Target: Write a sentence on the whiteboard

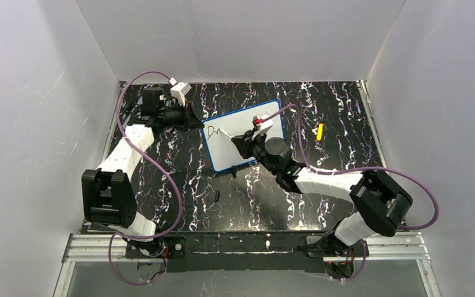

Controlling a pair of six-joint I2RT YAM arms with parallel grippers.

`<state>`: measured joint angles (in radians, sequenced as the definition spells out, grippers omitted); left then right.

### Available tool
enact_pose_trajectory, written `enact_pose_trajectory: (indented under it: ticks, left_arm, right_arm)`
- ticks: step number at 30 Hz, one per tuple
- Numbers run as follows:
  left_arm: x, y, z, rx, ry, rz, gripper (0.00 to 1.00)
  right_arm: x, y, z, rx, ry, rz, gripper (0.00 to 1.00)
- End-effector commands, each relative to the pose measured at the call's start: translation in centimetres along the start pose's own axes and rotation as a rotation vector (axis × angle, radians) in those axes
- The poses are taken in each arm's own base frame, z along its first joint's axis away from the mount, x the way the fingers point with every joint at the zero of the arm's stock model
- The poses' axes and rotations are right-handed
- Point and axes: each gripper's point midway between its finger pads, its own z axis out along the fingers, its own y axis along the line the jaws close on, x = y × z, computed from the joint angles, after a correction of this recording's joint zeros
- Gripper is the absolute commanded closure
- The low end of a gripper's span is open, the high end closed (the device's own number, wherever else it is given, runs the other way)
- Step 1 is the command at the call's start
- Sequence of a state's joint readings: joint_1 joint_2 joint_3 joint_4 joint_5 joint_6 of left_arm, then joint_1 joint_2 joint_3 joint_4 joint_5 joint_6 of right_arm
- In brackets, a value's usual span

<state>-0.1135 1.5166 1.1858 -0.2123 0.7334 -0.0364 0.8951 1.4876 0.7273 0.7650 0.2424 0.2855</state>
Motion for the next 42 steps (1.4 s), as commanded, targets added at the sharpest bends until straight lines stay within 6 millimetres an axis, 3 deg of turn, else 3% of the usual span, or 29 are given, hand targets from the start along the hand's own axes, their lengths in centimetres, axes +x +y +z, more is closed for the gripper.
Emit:
enact_pose_trajectory:
  ticks: [1, 11, 16, 29, 42]
  left_arm:
    - [-0.4, -1.6, -1.0, 0.032, -0.016, 0.025, 1.00]
    - [-0.3, -1.5, -1.1, 0.019, -0.016, 0.020, 1.00]
    - [-0.3, -1.5, -1.1, 0.019, -0.017, 0.019, 1.00]
    - [-0.3, -1.5, -1.1, 0.021, -0.017, 0.021, 1.00]
    - [-0.3, -1.5, -1.1, 0.021, -0.017, 0.021, 1.00]
  right_arm:
    - [-0.9, -1.0, 0.3, 0.047, -0.039, -0.005, 0.99]
    - [-3.2, 1.2, -0.6, -0.056, -0.052, -0.017, 0.99]
    - [-3.9, 0.8, -1.4, -0.052, -0.071, -0.018, 0.99]
    - [-2.3, 0.6, -0.4, -0.069, -0.040, -0.016, 0.99]
    - [-0.8, -1.2, -0.5, 0.003, -0.008, -0.016, 0.99]
